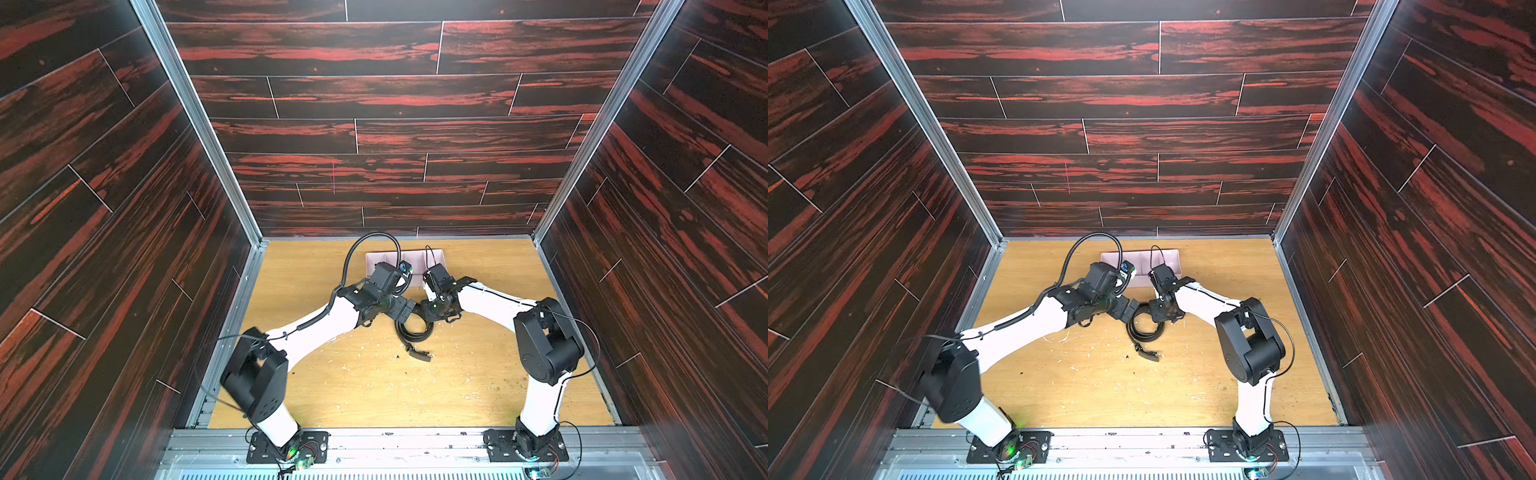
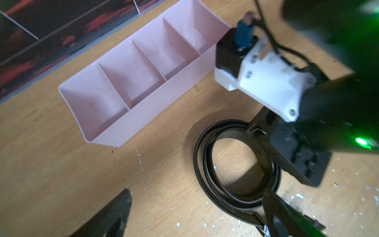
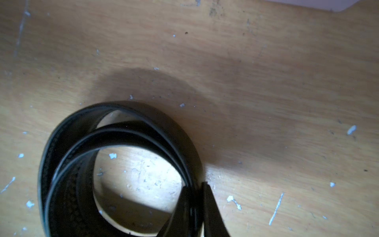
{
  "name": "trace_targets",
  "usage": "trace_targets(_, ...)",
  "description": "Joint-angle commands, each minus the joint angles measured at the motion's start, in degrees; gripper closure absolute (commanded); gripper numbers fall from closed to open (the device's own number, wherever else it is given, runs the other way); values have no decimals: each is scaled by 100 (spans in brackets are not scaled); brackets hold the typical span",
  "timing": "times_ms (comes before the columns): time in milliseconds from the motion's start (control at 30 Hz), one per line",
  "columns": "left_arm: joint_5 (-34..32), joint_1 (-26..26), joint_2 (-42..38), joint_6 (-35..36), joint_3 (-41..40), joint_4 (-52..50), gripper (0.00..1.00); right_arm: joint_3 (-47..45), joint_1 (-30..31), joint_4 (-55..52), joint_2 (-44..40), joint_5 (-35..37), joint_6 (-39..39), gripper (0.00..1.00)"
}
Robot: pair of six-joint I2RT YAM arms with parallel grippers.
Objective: Place the belts into the storage roll
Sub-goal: Pick up the belt from the center of the board.
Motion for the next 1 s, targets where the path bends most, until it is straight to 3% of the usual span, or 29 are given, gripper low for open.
trace_targets(0,-109,18,166,-565,180,-67,0,-9,134,-366,282,167,185,98)
trace_targets(300,180,28,1116,-1010,780,-823,7,-7,268,-339,389,385,250,97)
trace_targets(600,289,23,1569,-1108,935,-1113,12,-317,252,173,258,3,254,94)
trace_targets(967,563,39,2344,-1261,1543,-1663,33,-552,175,437,49,-255,247,86)
